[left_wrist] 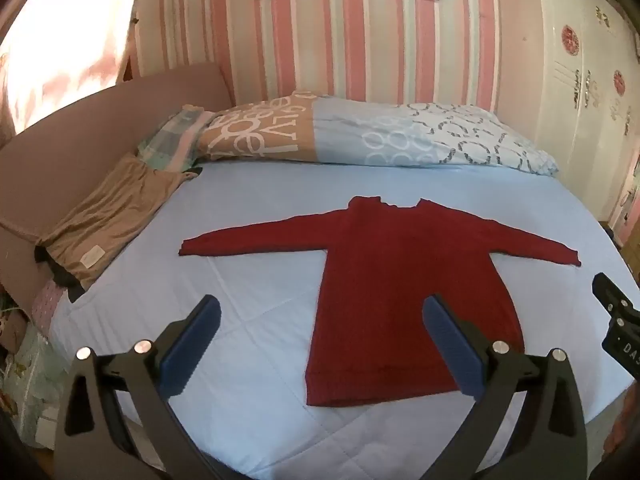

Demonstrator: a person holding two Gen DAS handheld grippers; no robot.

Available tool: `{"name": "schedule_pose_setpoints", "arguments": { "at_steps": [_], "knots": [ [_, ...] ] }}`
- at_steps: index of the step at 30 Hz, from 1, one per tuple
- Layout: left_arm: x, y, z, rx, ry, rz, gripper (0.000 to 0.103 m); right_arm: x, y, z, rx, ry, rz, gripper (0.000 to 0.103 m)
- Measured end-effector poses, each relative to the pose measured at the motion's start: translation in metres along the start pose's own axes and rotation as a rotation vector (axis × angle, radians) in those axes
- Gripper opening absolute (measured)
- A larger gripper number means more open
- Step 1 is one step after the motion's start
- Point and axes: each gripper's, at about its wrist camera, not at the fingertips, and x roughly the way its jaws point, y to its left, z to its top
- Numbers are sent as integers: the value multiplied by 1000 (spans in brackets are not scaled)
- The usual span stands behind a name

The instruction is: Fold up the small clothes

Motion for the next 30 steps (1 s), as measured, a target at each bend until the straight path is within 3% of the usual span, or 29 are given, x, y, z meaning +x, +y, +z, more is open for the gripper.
{"name": "schedule_pose_setpoints", "arguments": {
  "at_steps": [7, 17, 30],
  "knots": [
    [2, 1, 2, -6, 1, 7, 101, -2, 0, 2, 2, -4, -4, 100],
    [-9, -10, 6, 30, -4, -53, 101, -4, 1, 4, 5, -10, 1, 100],
    [-10, -13, 3, 49, -26, -25, 101, -4, 0, 6, 6, -8, 1, 100]
  ]
}}
